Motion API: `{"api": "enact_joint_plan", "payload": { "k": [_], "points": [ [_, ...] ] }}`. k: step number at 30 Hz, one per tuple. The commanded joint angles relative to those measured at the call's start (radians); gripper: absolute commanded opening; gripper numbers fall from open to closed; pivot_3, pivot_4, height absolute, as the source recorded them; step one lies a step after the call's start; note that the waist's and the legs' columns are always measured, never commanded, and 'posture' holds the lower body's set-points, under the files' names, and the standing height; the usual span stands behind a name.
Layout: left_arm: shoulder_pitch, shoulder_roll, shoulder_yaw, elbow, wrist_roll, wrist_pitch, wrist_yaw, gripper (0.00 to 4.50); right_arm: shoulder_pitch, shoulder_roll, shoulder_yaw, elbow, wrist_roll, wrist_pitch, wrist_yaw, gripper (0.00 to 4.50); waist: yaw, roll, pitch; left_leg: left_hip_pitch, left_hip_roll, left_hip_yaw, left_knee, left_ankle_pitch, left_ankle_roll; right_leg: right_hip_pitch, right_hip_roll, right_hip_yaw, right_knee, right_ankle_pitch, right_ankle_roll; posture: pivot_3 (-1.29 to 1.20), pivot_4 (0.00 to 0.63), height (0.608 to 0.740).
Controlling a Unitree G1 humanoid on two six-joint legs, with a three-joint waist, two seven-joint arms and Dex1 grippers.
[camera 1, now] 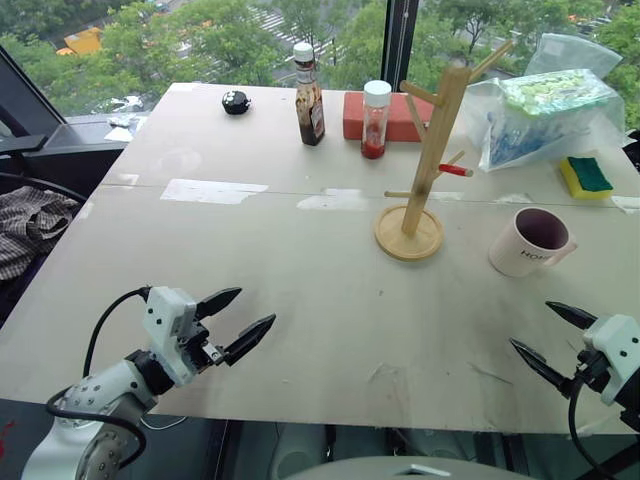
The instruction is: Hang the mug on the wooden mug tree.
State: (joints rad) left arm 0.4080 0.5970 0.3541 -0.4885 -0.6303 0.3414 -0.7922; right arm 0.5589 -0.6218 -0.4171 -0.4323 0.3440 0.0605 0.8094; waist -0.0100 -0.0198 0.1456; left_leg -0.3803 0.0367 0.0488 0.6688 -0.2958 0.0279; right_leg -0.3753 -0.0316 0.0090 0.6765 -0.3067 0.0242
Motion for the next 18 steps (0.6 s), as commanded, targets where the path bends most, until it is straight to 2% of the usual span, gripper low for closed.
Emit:
{"api": "enact_joint_plan", "payload": {
  "k": [1, 3, 11, 18],
  "points": [
    [-0.047, 0.019, -0.006, -0.023, -0.034, 0.012, -0.025, 4.50, -0.055, 0.020, -0.019, 0.047, 0.008, -0.011, -0.039, 4.45, 0.000, 0.000, 0.000, 0.000, 0.000, 0.000, 0.000, 0.000, 0.000, 0.000, 0.000, 0.000, 0.000, 0.000, 0.000, 0.00, 0.150, 0.740],
    [-0.102, 0.046, -0.051, -0.070, -0.094, 0.058, -0.066, 4.50, -0.116, 0.045, -0.045, 0.130, 0.015, 0.009, -0.096, 4.45, 0.003, -0.004, -0.001, 0.000, 0.000, 0.000, 0.000, 0.000, 0.000, 0.000, 0.000, -0.001, 0.001, 0.000, 0.000, 0.00, 0.150, 0.740],
    [-0.224, 0.132, -0.160, -0.158, -0.170, 0.125, -0.173, 4.50, -0.269, 0.060, -0.181, 0.347, 0.033, 0.075, -0.274, 4.45, -0.001, 0.003, -0.001, 0.001, 0.000, 0.000, 0.000, 0.001, -0.001, 0.000, 0.001, 0.001, 0.002, 0.000, 0.000, 0.00, 0.150, 0.740],
    [-0.263, 0.147, -0.150, -0.175, -0.229, 0.143, -0.204, 4.50, -0.375, 0.094, -0.157, 0.361, 0.070, 0.128, -0.321, 4.45, -0.004, 0.005, -0.001, 0.001, 0.000, 0.001, 0.000, 0.002, -0.003, -0.001, 0.002, 0.004, 0.001, 0.000, 0.000, 0.00, 0.150, 0.740]
  ]
}}
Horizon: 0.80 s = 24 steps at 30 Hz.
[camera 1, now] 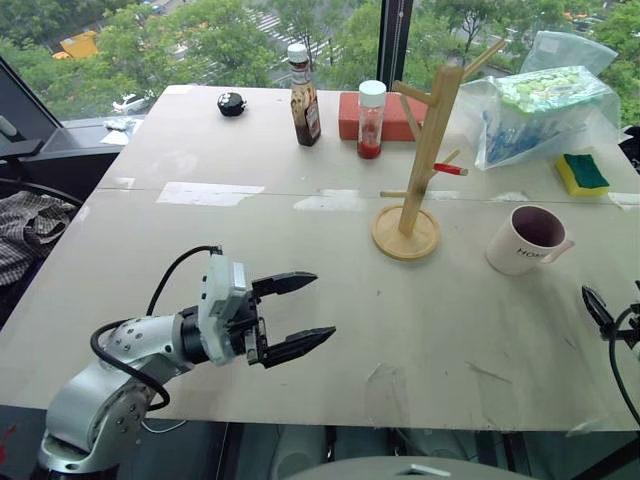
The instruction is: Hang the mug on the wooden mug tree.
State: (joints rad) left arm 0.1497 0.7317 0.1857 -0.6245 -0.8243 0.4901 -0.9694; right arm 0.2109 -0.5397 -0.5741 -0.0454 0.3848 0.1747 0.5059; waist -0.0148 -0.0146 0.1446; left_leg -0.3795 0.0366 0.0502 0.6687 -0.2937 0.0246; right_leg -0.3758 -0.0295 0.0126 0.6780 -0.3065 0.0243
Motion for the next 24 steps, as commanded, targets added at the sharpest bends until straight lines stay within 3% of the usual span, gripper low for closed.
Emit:
{"api": "enact_joint_plan", "payload": {
  "k": [1, 16, 19, 24],
  "points": [
    [-0.003, 0.012, 0.023, -0.031, -0.040, -0.008, -0.033, 4.50, -0.037, 0.018, 0.012, -0.033, 0.035, 0.023, -0.016, 4.45, 0.001, 0.000, 0.000, 0.000, 0.000, 0.000, 0.000, 0.000, 0.000, 0.000, 0.000, 0.000, 0.000, 0.000, 0.000, 0.00, 0.150, 0.740],
    [0.018, 0.000, 0.035, -0.028, -0.020, -0.044, -0.026, 4.50, -0.236, 0.015, 0.128, 0.067, -0.024, 0.059, -0.056, 4.45, 0.000, 0.001, 0.001, 0.000, 0.000, 0.000, 0.000, 0.000, 0.000, 0.000, 0.000, 0.000, 0.000, 0.000, 0.000, 0.00, 0.150, 0.740],
    [0.016, 0.001, 0.046, -0.029, -0.024, -0.044, -0.014, 4.50, -0.273, 0.027, 0.149, 0.118, -0.043, 0.034, -0.064, 3.61, 0.001, 0.001, 0.001, 0.000, 0.000, 0.000, 0.000, 0.000, -0.001, -0.001, 0.000, 0.000, 0.000, 0.000, 0.000, 0.00, 0.150, 0.740],
    [0.024, 0.003, 0.061, -0.033, -0.023, -0.046, 0.001, 4.50, -0.327, 0.039, 0.170, 0.192, -0.054, -0.002, -0.062, 1.29, 0.001, 0.002, 0.001, -0.001, 0.000, 0.000, 0.000, 0.000, -0.001, -0.001, 0.000, 0.000, 0.000, 0.000, 0.000, 0.00, 0.150, 0.740]
  ]
}}
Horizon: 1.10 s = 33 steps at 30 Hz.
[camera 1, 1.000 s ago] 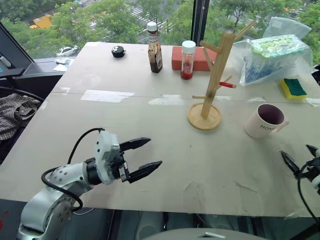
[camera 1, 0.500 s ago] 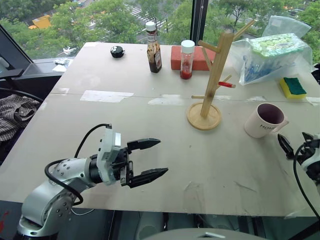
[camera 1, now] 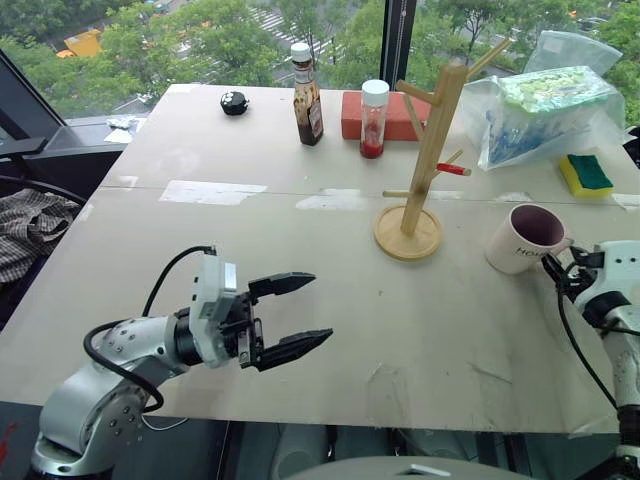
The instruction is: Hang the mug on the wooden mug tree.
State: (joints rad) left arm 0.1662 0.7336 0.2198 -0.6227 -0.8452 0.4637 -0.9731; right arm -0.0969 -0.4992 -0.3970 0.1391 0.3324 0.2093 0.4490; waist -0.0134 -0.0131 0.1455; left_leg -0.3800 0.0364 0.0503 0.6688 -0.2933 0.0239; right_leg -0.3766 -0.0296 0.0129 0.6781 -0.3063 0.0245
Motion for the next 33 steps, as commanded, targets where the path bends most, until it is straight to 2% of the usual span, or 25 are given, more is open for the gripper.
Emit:
{"api": "enact_joint_plan", "payload": {
  "k": [1, 3, 8, 10, 13, 18, 21, 29, 33],
  "points": [
    [0.008, 0.002, 0.027, -0.035, -0.001, -0.019, 0.005, 4.50, -0.024, 0.001, -0.006, 0.014, -0.002, -0.041, -0.003, 0.87, 0.000, 0.000, 0.000, 0.000, 0.000, 0.000, 0.000, 0.000, 0.000, 0.000, 0.000, 0.000, 0.000, 0.000, 0.000, 0.00, 0.150, 0.740],
    [0.004, -0.003, 0.026, -0.037, -0.006, -0.012, 0.022, 4.50, -0.031, -0.001, 0.000, 0.027, -0.010, -0.068, 0.006, 0.03, 0.000, 0.000, 0.000, 0.000, 0.000, 0.000, 0.000, 0.000, 0.000, 0.000, 0.000, 0.000, 0.000, 0.000, 0.000, 0.00, 0.150, 0.740],
    [-0.006, -0.034, 0.026, -0.032, 0.040, -0.055, 0.064, 4.50, -0.021, -0.064, 0.007, -0.049, 0.015, -0.124, 0.137, 0.03, 0.000, 0.000, 0.000, 0.000, 0.000, 0.000, 0.000, 0.000, 0.000, 0.000, 0.000, 0.000, 0.000, 0.000, 0.000, 0.00, 0.150, 0.740],
    [0.001, -0.071, 0.039, -0.001, 0.052, -0.100, 0.063, 4.50, -0.003, -0.135, 0.030, -0.166, 0.028, -0.124, 0.235, 0.03, 0.000, 0.003, 0.002, 0.000, 0.000, 0.000, 0.000, 0.000, 0.000, 0.000, 0.000, 0.000, 0.000, 0.000, 0.000, 0.00, 0.150, 0.740],
    [0.012, -0.101, 0.085, 0.021, 0.021, -0.123, 0.060, 4.50, -0.007, -0.223, 0.044, -0.319, 0.067, -0.059, 0.305, 0.03, -0.003, 0.005, 0.003, 0.000, 0.000, 0.000, 0.000, 0.000, 0.000, 0.000, 0.000, 0.000, 0.000, 0.000, 0.000, 0.00, 0.150, 0.740],
    [0.063, -0.095, 0.164, 0.038, -0.071, -0.118, -0.023, 4.50, -0.074, -0.336, 0.097, -0.417, 0.056, 0.037, 0.342, 0.03, -0.001, 0.001, 0.003, 0.000, 0.001, -0.002, 0.000, -0.001, 0.001, 0.000, 0.001, -0.001, 0.000, 0.000, 0.000, 0.00, 0.150, 0.740],
    [0.066, -0.091, 0.185, 0.047, -0.097, -0.111, -0.032, 4.50, -0.156, -0.382, 0.155, -0.443, 0.054, 0.173, 0.326, 0.03, 0.000, 0.001, 0.004, 0.000, 0.000, -0.001, 0.001, -0.001, 0.001, 0.000, -0.001, 0.000, 0.000, 0.000, 0.000, 0.00, 0.150, 0.740],
    [0.033, -0.083, 0.153, -0.023, -0.126, -0.056, 0.051, 4.50, -0.376, -0.398, 0.311, -0.404, 0.011, 0.288, 0.359, 0.03, 0.000, 0.000, 0.005, -0.002, 0.000, -0.002, 0.000, -0.001, 0.001, -0.001, -0.001, -0.002, -0.001, 0.000, 0.000, 0.00, 0.150, 0.740],
    [0.050, -0.087, 0.157, -0.060, -0.145, -0.037, 0.085, 4.50, -0.444, -0.380, 0.335, -0.399, 0.035, 0.312, 0.389, 0.03, 0.000, -0.001, 0.005, -0.002, 0.000, -0.002, 0.000, 0.000, 0.000, -0.001, -0.001, -0.002, -0.002, 0.000, 0.000, 0.00, 0.150, 0.740]
  ]
}}
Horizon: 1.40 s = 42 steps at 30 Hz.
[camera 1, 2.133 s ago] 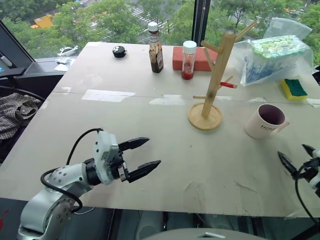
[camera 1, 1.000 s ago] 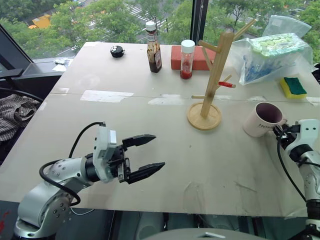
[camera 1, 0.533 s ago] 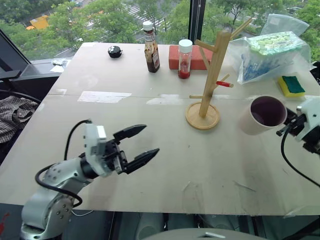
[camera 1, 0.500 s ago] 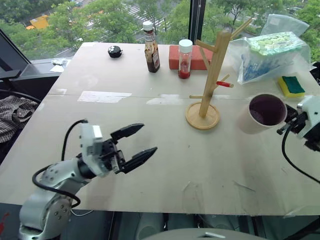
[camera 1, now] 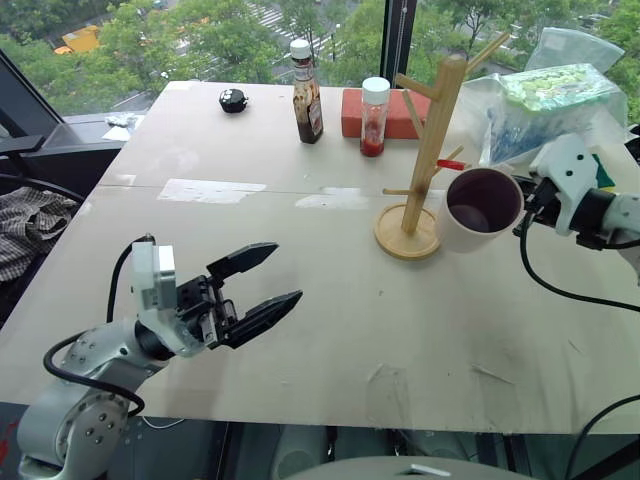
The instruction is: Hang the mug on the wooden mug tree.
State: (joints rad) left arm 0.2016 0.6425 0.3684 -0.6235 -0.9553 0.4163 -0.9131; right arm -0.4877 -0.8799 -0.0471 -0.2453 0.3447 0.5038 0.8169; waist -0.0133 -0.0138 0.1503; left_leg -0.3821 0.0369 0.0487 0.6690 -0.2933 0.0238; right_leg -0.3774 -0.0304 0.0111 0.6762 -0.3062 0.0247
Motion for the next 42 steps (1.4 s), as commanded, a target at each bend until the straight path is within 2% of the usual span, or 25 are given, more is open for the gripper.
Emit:
{"api": "enact_joint_plan", "payload": {
  "k": [1, 8, 13, 20, 23, 24, 26, 28, 35, 39, 42],
  "points": [
    [0.024, 0.002, 0.013, -0.070, -0.040, 0.013, 0.035, 4.50, -0.063, -0.003, -0.014, -0.019, 0.029, 0.022, 0.035, 0.03, 0.000, 0.000, 0.000, 0.000, 0.000, 0.000, 0.000, 0.000, 0.000, 0.000, 0.000, 0.000, 0.000, 0.000, 0.000, 0.00, 0.150, 0.740],
    [0.082, -0.017, 0.018, -0.121, -0.067, 0.012, 0.088, 4.50, -0.073, -0.029, -0.037, -0.056, 0.071, 0.079, 0.076, 0.03, 0.000, 0.000, 0.000, 0.000, 0.000, -0.001, 0.000, 0.000, 0.001, 0.000, -0.001, -0.001, 0.000, 0.000, 0.000, 0.00, 0.150, 0.740],
    [0.082, -0.018, 0.012, -0.123, -0.072, 0.009, 0.103, 4.50, -0.159, -0.006, 0.037, -0.028, 0.032, 0.106, 0.063, 0.03, -0.003, 0.000, 0.000, 0.000, 0.000, 0.000, 0.000, -0.001, 0.001, 0.000, -0.001, -0.001, 0.000, 0.000, 0.000, 0.00, 0.150, 0.740],
    [0.049, -0.015, 0.007, -0.108, -0.066, 0.012, 0.125, 4.50, -0.259, 0.053, 0.147, 0.122, -0.078, 0.114, 0.043, 0.03, 0.002, 0.000, 0.000, -0.001, 0.000, 0.000, 0.000, 0.000, 0.000, 0.000, -0.001, -0.001, 0.000, 0.000, 0.000, 0.00, 0.150, 0.740],
    [0.039, -0.022, -0.022, -0.128, -0.075, 0.049, 0.203, 4.50, -0.238, 0.041, 0.175, 0.158, -0.095, 0.088, 0.094, 0.93, 0.003, 0.000, 0.000, -0.002, 0.000, -0.001, 0.000, 0.000, 0.000, -0.001, -0.001, -0.002, -0.002, 0.000, 0.000, 0.00, 0.150, 0.740],
    [0.035, -0.027, -0.027, -0.137, -0.066, 0.047, 0.225, 4.50, -0.233, 0.045, 0.160, 0.154, -0.101, 0.084, 0.071, 1.29, 0.002, 0.000, 0.000, -0.002, 0.000, -0.001, 0.000, 0.000, 0.000, -0.001, -0.002, -0.002, -0.002, 0.000, 0.000, 0.00, 0.150, 0.740],
    [0.033, -0.025, -0.033, -0.154, -0.066, 0.046, 0.241, 4.50, -0.213, 0.047, 0.120, 0.134, -0.094, 0.069, 0.052, 2.28, 0.000, -0.001, 0.000, -0.002, 0.000, -0.001, 0.000, 0.000, 0.001, -0.001, -0.002, -0.002, -0.002, 0.000, 0.000, 0.00, 0.150, 0.740],
    [0.034, -0.028, -0.043, -0.172, -0.044, 0.034, 0.246, 4.50, -0.154, 0.025, 0.060, 0.096, -0.067, 0.055, 0.067, 3.08, 0.003, -0.001, 0.000, -0.003, 0.000, -0.001, 0.000, 0.000, 0.000, -0.001, -0.002, -0.003, -0.002, 0.000, 0.000, 0.00, 0.150, 0.740],
    [0.053, -0.022, -0.092, -0.115, 0.099, 0.015, 0.238, 4.50, 0.192, 0.015, -0.194, -0.020, 0.036, -0.072, 0.121, 3.08, 0.003, -0.001, 0.000, -0.003, 0.000, -0.001, 0.000, 0.000, 0.001, 0.000, -0.003, -0.005, -0.003, 0.000, 0.000, 0.00, 0.150, 0.740],
    [0.107, -0.029, -0.104, 0.009, 0.208, -0.069, 0.153, 4.50, 0.379, 0.082, -0.325, -0.014, 0.102, -0.112, 0.118, 3.08, -0.001, 0.000, 0.000, -0.001, 0.000, -0.001, -0.001, 0.000, 0.001, 0.001, -0.001, -0.003, -0.002, 0.000, 0.000, 0.00, 0.150, 0.740],
    [0.170, -0.026, -0.081, 0.131, 0.267, -0.151, 0.052, 4.50, 0.591, 0.103, -0.385, -0.030, 0.110, -0.152, 0.178, 4.03, 0.002, 0.000, 0.000, -0.001, 0.000, 0.000, -0.001, 0.000, 0.001, 0.001, -0.001, -0.003, -0.003, 0.000, 0.000, 0.00, 0.150, 0.740]
  ]
}}
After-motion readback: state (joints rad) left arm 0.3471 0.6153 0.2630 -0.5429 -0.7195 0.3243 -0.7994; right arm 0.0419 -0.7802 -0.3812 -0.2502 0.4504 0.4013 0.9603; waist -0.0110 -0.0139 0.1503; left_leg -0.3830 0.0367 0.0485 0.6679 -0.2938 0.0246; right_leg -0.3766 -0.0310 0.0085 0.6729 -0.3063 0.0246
